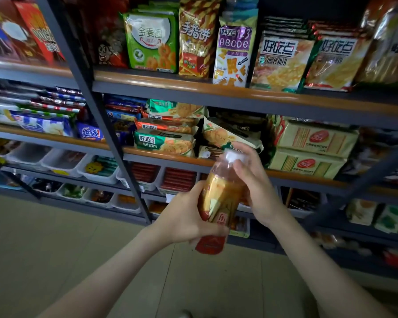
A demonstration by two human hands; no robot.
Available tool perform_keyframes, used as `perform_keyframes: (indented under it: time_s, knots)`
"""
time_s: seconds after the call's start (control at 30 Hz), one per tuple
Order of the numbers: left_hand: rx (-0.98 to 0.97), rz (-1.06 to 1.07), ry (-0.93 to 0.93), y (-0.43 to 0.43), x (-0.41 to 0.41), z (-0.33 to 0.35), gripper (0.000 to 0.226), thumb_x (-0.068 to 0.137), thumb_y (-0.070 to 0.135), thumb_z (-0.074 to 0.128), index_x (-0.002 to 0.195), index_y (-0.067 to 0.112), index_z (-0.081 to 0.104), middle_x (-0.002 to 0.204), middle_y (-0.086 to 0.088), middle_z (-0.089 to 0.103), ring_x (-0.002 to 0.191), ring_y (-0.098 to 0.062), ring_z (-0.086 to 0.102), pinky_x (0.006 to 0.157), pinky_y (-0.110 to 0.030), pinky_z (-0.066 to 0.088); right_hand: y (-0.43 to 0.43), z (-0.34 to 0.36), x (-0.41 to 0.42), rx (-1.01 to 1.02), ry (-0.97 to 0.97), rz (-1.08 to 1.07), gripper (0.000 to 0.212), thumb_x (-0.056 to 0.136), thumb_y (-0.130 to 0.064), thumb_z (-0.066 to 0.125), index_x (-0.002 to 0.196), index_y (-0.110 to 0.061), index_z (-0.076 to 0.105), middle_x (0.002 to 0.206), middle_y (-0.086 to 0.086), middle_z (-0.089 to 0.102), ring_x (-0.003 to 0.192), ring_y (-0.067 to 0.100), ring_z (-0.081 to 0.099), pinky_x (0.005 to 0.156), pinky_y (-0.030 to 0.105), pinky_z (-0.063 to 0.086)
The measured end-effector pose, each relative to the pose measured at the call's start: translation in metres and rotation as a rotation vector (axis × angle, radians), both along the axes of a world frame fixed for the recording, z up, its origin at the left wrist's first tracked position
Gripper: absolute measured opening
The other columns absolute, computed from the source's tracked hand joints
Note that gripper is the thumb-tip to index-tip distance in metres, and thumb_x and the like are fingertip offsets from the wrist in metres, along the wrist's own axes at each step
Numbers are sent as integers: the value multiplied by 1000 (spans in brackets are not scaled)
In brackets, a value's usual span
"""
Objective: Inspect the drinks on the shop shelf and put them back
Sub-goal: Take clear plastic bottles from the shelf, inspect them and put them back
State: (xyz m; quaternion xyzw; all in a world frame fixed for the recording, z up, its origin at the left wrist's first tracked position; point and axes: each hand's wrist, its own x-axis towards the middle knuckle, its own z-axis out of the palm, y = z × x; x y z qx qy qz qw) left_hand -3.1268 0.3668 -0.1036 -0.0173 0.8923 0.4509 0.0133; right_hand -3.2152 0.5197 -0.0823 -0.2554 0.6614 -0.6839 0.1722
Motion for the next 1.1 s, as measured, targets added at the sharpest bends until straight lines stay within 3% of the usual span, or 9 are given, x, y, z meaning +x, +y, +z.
perform_keyframes:
  time_s: [0.17,0.27,0.4,0.5,0.57,0.83,0.93,1.0,1.1]
  knots:
    - [674,18,-263,-3,7,1,80,56,42,80,125,17,48,104,-4,71,92,-21,71,76,-31,56,-11,-19,5,252,184,35,47,90,-69,32,135,-65,24,156,-23,17,145,-1,13,119,41,21]
    - [924,115,-280,-5,11,-4,85,59,47,74,132,15,47,111,-9,69,99,-25,69,78,-32,54,-10,-24,9,336,415,78,50,92,-71,22,136,-55,41,155,-20,22,146,0,9,117,30,14]
    - [1054,179,-362,-15,16,1,73,65,54,70,128,21,54,109,-8,72,95,-22,71,72,-33,57,-3,-23,15,293,425,252,39,99,-48,40,138,-47,43,153,-18,33,147,8,17,119,46,18]
    - [1148,212,-432,-24,20,8,47,78,52,62,110,19,62,85,-6,75,76,-20,72,63,-33,56,-4,-21,20,440,461,374,83,88,-7,64,144,-54,24,158,-18,20,148,5,8,119,46,18]
    - [1183,215,-542,-32,20,13,57,76,56,53,111,11,60,81,-13,73,66,-26,70,52,-32,55,-13,-19,23,544,520,394,100,81,-12,74,140,-60,10,157,-18,15,146,0,9,117,31,23]
    - [589,-29,-593,-65,26,17,76,101,54,-2,97,13,62,65,-17,66,53,-21,67,50,-25,53,-30,-12,31,483,366,173,80,63,-40,85,115,-73,34,118,-42,48,114,-20,43,95,6,35]
    - [241,38,-302,-64,31,11,61,101,52,13,96,20,64,73,-10,71,66,-20,70,61,-23,54,-33,-10,31,440,176,65,55,62,-38,85,106,-49,54,100,-28,64,95,-14,58,85,12,44]
    - [-26,45,-1,-66,32,6,32,104,33,37,128,23,55,96,5,67,90,-14,67,71,-11,48,-34,-8,30,317,20,8,42,60,-43,78,99,-35,64,94,-19,72,92,-2,66,82,20,51]
    - [-546,-104,378,-75,28,-9,88,89,8,60,154,33,5,147,-6,35,127,-18,41,103,-30,41,-35,-5,29,200,-187,-3,36,67,-41,67,98,-22,69,91,-9,75,87,9,70,71,21,51]
